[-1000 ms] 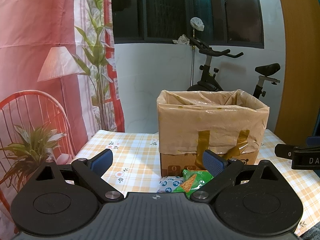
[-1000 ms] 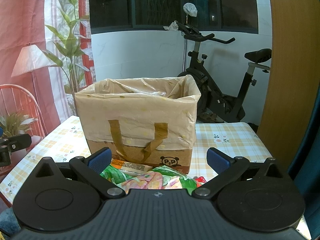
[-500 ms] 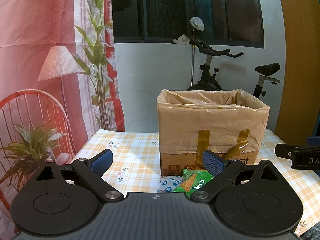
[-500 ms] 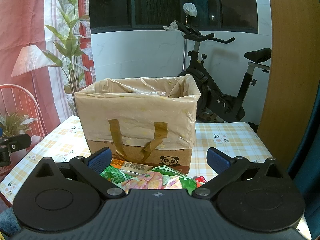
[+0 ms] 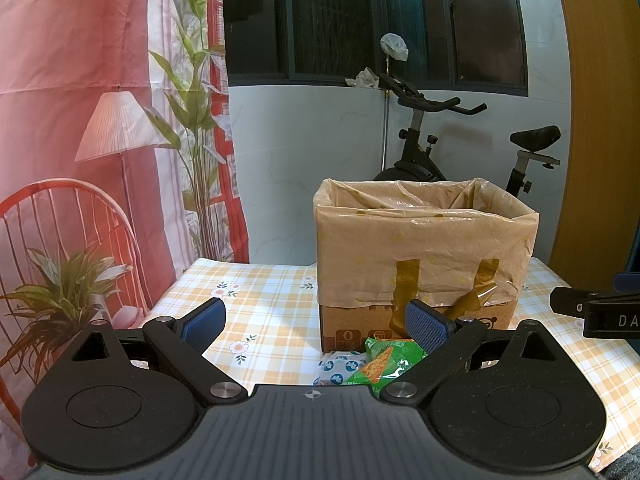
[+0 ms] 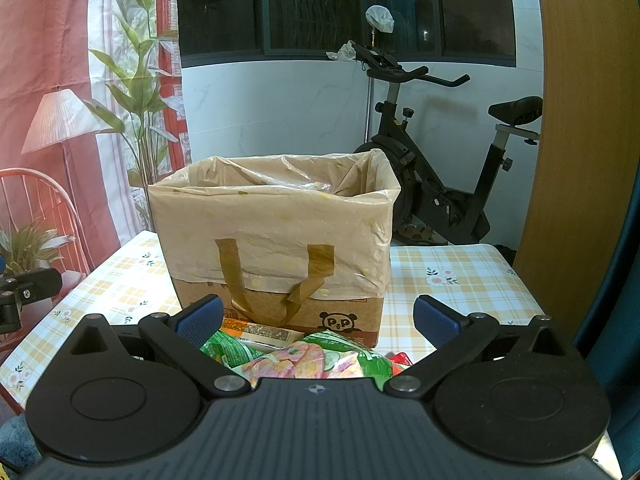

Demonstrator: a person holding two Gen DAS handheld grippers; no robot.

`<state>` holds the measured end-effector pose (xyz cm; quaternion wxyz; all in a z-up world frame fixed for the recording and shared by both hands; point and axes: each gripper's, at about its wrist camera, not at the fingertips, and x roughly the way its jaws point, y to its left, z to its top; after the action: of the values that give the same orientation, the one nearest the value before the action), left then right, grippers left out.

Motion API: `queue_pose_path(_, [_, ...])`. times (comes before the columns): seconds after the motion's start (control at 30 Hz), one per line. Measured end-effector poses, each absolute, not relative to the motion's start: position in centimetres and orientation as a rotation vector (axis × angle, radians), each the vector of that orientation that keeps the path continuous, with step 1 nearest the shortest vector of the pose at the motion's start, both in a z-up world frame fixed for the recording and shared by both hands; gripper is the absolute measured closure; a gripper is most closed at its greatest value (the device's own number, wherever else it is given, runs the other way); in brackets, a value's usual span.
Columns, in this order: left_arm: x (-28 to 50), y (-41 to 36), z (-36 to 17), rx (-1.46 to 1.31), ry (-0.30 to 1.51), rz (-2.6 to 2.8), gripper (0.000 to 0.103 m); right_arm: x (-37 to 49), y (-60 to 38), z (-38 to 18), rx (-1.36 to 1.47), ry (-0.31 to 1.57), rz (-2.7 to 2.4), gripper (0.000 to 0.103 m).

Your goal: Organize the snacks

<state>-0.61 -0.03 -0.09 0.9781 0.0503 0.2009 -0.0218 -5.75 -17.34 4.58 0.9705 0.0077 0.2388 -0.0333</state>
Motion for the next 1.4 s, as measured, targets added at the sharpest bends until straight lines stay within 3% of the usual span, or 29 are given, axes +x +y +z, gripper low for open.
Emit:
queue_pose_path(0.63, [0.4, 1.0, -1.6, 0.053, 0.458, -0.038, 0.005, -5.7, -17.7, 4.3, 0.028, 0.483, -0.064, 0.000])
queue_pose_path(1.4, [2.4, 1.7, -9.4, 0.080, 0.660, -0.233, 0.005, -4.6, -19.3, -0.4, 0.087, 0.563, -0.095, 0.000])
